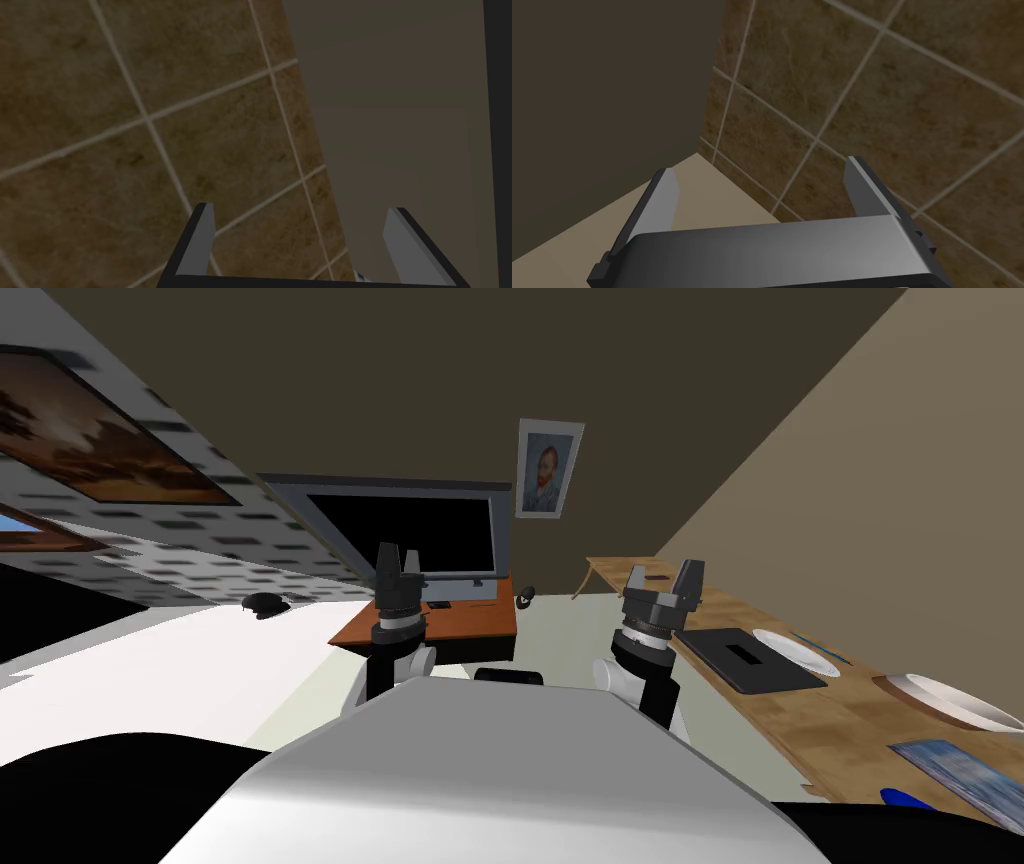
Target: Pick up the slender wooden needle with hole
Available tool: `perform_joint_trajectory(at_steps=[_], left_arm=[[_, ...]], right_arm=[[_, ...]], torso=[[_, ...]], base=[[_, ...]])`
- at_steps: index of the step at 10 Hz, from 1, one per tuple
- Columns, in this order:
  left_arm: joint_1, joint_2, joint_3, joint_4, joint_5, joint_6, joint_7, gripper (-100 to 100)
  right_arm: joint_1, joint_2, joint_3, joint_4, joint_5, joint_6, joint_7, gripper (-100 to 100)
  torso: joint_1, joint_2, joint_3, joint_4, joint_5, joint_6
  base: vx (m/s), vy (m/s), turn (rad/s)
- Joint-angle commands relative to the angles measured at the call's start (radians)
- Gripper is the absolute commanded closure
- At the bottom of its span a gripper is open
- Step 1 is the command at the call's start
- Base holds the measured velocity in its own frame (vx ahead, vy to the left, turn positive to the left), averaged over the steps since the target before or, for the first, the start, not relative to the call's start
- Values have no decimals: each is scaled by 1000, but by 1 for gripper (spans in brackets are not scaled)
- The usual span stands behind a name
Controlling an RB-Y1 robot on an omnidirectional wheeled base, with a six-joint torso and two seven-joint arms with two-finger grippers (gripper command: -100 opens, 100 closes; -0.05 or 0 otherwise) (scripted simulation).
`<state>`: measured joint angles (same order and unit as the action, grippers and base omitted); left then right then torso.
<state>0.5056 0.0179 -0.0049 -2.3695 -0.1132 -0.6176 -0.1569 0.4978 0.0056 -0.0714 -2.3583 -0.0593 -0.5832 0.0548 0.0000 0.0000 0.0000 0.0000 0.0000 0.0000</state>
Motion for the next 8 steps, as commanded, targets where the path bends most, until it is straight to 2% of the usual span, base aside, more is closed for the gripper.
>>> perform_joint_trajectory(at_steps=[1, 4, 5, 7, 8], left_arm=[[-11, 42, 20, 27, 7, 23, 13, -100], [-37, 95, 69, 91, 24, 80, 45, -100], [-37, 95, 69, 91, 24, 80, 45, -100], [-61, 128, 115, 152, 41, 135, 75, -100], [-61, 128, 115, 152, 41, 135, 75, -100]], right_arm=[[0, 0, 0, 0, 0, 0, 0, 0], [0, 0, 0, 0, 0, 0, 0, 0], [0, 0, 0, 0, 0, 0, 0, 0], [0, 0, 0, 0, 0, 0, 0, 0], [0, 0, 0, 0, 0, 0, 0, 0]], torso=[[0, 0, 0, 0, 0, 0], [3, 4, 2, 1, 1, 0], [3, 4, 3, 1, 1, 0], [3, 3, 2, 1, 1, 0], [4, 3, 2, 1, 1, 0]], base=[[-26, 11, -175], [-65, 37, -223], [-54, 40, -78], [-48, 40, -253], [-48, 39, -106]])
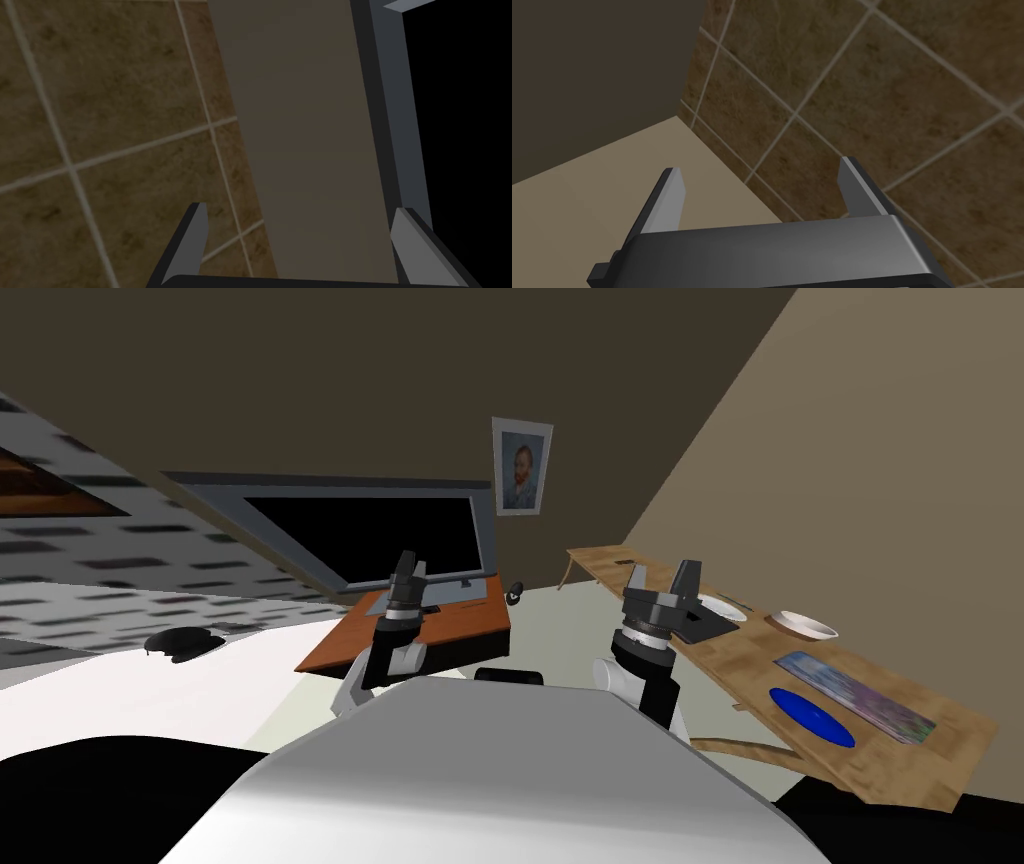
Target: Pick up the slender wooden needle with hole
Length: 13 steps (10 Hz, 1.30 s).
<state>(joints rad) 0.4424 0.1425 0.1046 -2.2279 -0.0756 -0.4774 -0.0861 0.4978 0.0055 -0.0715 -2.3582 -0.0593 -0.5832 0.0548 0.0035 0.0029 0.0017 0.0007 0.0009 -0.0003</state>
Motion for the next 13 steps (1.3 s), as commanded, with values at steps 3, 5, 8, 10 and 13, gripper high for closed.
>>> perform_joint_trajectory(at_steps=[3, 5, 8, 10, 13], left_arm=[[-27, 36, 59, 84, 23, 60, 40, -100], [-43, 52, 89, 123, 34, 97, 59, -100], [-77, 83, 150, 201, 57, 166, 100, -100], [-96, 99, 181, 254, 70, 217, 122, -100], [-115, 114, 212, 319, 82, 261, 143, -100]], right_arm=[[0, 0, 0, 0, 0, 0, 0, 0], [0, 0, 0, 0, 0, 0, 0, 0], [0, 0, 0, 0, 0, 0, 0, 0], [0, 0, 0, 0, 0, 0, 0, 0], [0, 0, 0, 0, 0, 0, 0, 0]], torso=[[0, 1, 0, 0, 0, 1], [-1, -1, -1, 0, 0, 0], [0, -2, -1, 0, 0, 0], [0, 1, 0, 0, 0, 0], [1, 0, 0, 0, 0, 0]], base=[[-58, 37, -241], [-29, 13, -110], [-47, 35, -244], [-64, 34, -271], [-50, 33, -194]])
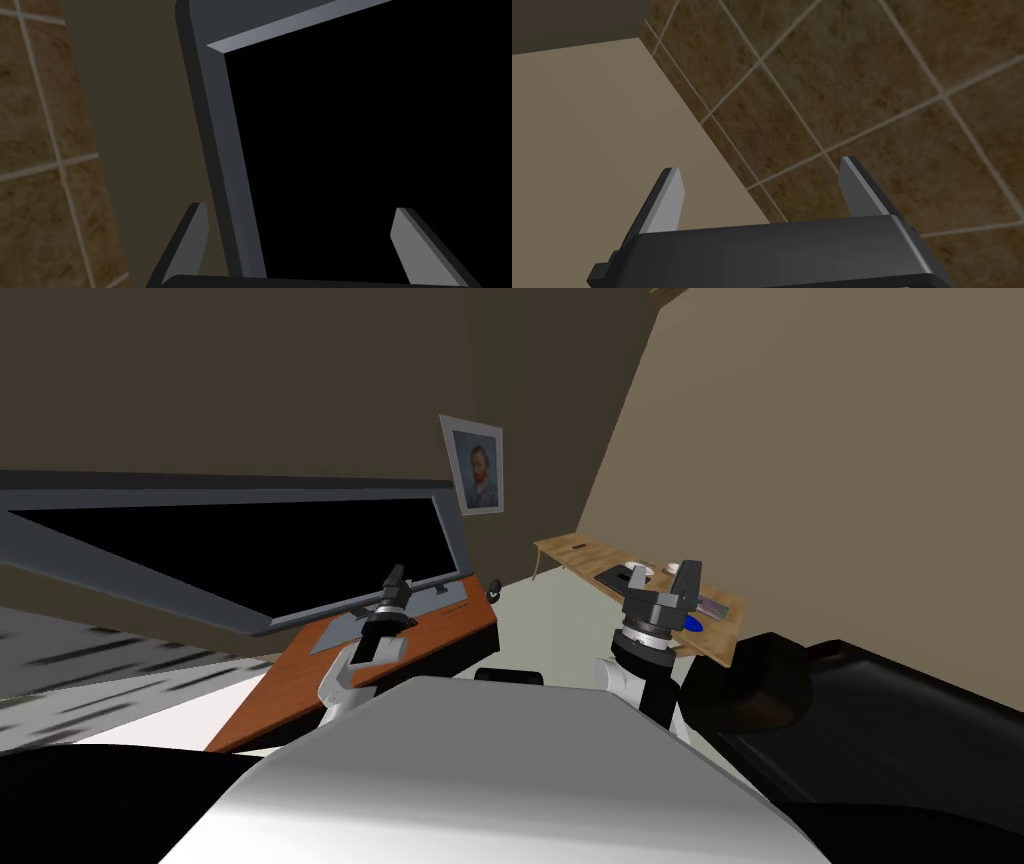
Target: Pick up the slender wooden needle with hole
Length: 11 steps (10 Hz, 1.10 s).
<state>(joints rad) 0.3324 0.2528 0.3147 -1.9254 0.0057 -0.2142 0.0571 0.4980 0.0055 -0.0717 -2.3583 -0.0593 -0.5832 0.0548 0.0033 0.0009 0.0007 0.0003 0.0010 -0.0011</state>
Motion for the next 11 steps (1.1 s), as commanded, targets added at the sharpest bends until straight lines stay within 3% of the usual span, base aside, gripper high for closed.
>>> perform_joint_trajectory(at_steps=[1, 2, 3, 4, 5, 6, 7, 8, 9, 10, 11], left_arm=[[-25, 19, 34, 50, 14, 43, 22, -100], [-25, 19, 34, 72, 14, 43, 22, -100], [-45, 34, 65, 108, 28, 82, 44, -100], [-45, 34, 65, 126, 28, 89, 44, -100], [-66, 49, 96, 155, 42, 134, 65, -100], [-66, 49, 96, 182, 42, 137, 65, -100], [-87, 64, 125, 216, 56, 177, 87, -100], [-87, 64, 125, 251, 56, 185, 87, -100], [-109, 78, 154, 291, 70, 225, 108, -100], [-109, 78, 154, 311, 70, 235, 108, -100], [-131, 92, 182, 344, 84, 272, 128, -100]], right_arm=[[0, 0, 0, 0, 0, 0, 0, 0], [0, 0, 0, 0, 0, 0, 0, 0], [0, 0, 0, 0, 0, 0, 0, 0], [0, 0, 0, 0, 0, 0, 0, 0], [0, 0, 0, 0, 0, 0, 0, 0], [0, 0, 0, 0, 0, 0, 0, 0], [0, 0, 0, 0, 0, 0, 0, 0], [0, 0, 0, 0, 0, 0, 0, 0], [0, 0, 0, 0, 0, 0, 0, 0], [0, 0, 0, 0, 0, 0, 0, 0], [0, 0, 0, 0, 0, 0, 0, 0]], torso=[[0, 0, 0, 0, 0, 0], [0, 0, 0, 0, 0, 1], [0, 0, 0, 0, 0, 0], [0, 0, 0, 0, 0, 1], [1, 0, 0, 0, 0, 0], [0, 1, 0, 0, 0, 1], [0, 0, 0, 0, 0, 0], [1, 0, 0, 0, 0, 1], [1, 0, 0, 0, 0, 0], [0, 0, 0, 0, 0, 1], [0, -1, 0, 0, 0, 0]], base=[[-27, 8, -283], [-33, 16, -180], [-44, 25, -326], [-39, 33, -147], [-48, 22, -301], [-42, 23, -142], [-46, 24, -274], [-36, 26, -160], [-31, 20, -296], [-25, 22, -161], [-29, 18, -302]])
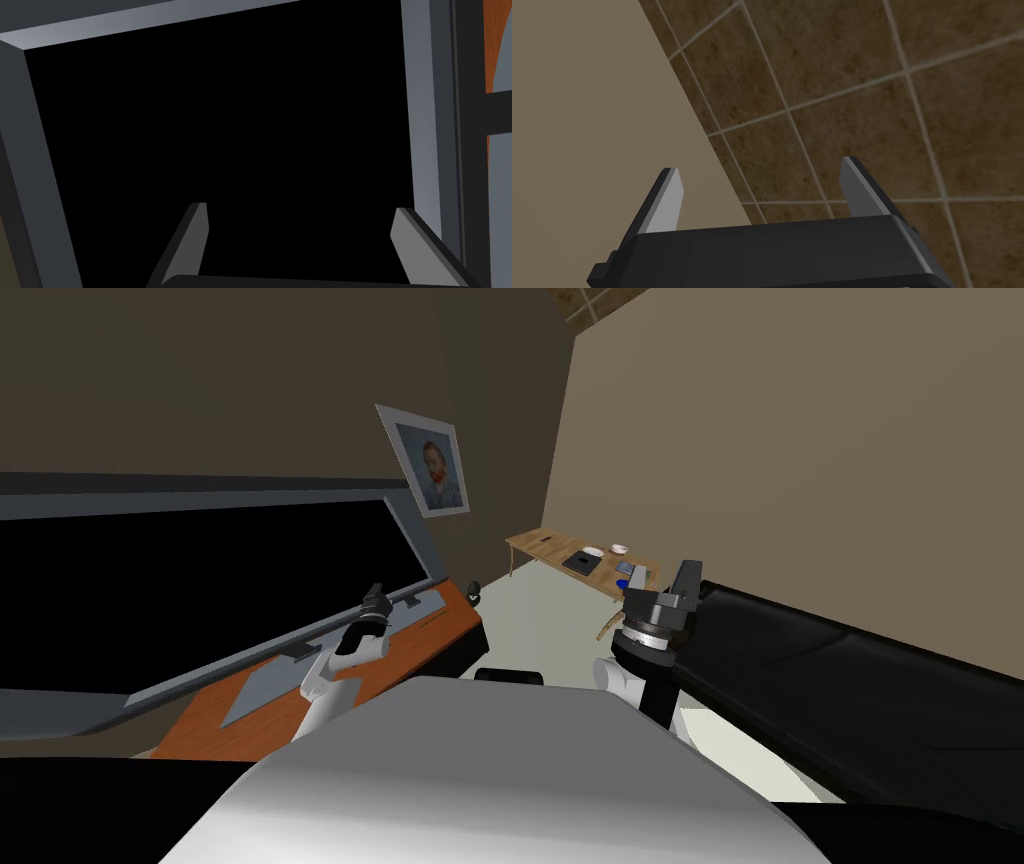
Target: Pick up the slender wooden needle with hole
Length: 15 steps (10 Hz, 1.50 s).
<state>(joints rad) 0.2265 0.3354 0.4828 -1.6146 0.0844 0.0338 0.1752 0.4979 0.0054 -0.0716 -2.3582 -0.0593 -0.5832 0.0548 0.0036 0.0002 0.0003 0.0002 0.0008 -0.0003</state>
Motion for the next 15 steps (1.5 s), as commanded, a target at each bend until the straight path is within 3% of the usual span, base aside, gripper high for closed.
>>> perform_joint_trajectory(at_steps=[1, 2, 5, 8, 9, 10, 13, 15], left_arm=[[-25, 10, 14, 50, 5, 36, 10, -100], [-25, 10, 14, 73, 5, 36, 10, -100], [-69, 38, 66, 172, 34, 118, 49, -100], [-69, 38, 66, 210, 34, 136, 49, -100], [-90, 51, 89, 248, 48, 186, 67, -100], [-90, 51, 89, 270, 48, 186, 67, -100], [-133, 78, 131, 374, 75, 278, 101, -100], [-133, 78, 131, 422, 75, 285, 101, -100]], right_arm=[[0, 0, 0, 0, 0, 0, 0, 0], [0, 0, 0, 0, 0, 0, 0, 0], [0, 0, 0, 0, 0, 0, 0, 0], [0, 0, 0, 0, 0, 0, 0, 0], [0, 0, 0, 0, 0, 0, 0, 0], [0, 0, 0, 0, 0, 0, 0, 0], [0, 0, 0, 0, 0, 0, 0, 0], [0, 0, 0, 0, 0, 0, 0, 0]], torso=[[0, 0, 0, 0, 0, 0], [0, -1, 0, 0, 0, -1], [0, -1, -1, 0, 0, -1], [0, -2, -1, 0, 0, -2], [-1, -2, -1, -1, 0, -1], [-1, -2, -1, 0, 0, 0], [1, -2, -1, -1, 0, -1], [1, -2, -1, -1, 0, -2]], base=[[-23, 25, -131], [-7, 13, 30], [-16, 24, -250], [-6, 15, -24], [-5, 6, -314], [-7, 28, -160], [-8, 37, -210], [2, 29, -52]])
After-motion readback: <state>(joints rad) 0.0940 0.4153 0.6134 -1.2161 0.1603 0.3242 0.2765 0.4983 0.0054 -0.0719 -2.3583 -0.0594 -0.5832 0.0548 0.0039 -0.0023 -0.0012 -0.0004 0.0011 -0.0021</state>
